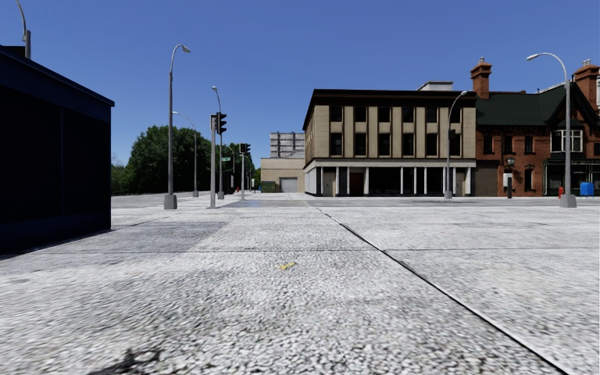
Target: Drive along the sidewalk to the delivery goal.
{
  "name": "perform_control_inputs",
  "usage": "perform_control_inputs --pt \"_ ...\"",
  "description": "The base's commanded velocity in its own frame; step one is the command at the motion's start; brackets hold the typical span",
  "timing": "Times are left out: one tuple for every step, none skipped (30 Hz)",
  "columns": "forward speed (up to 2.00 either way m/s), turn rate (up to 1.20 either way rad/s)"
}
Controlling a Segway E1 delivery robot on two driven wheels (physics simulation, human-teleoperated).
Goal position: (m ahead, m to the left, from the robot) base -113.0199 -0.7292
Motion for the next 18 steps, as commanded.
perform_control_inputs --pt "0.00 0.00" --pt "0.00 0.00" --pt "0.00 0.00" --pt "0.00 0.00" --pt "0.00 0.00" --pt "0.00 0.00" --pt "0.00 0.00" --pt "0.00 0.00" --pt "0.00 0.00" --pt "0.00 0.00" --pt "0.00 0.00" --pt "0.00 0.00" --pt "0.00 0.00" --pt "0.00 0.00" --pt "0.00 0.00" --pt "0.00 0.00" --pt "0.00 0.00" --pt "0.00 0.00"
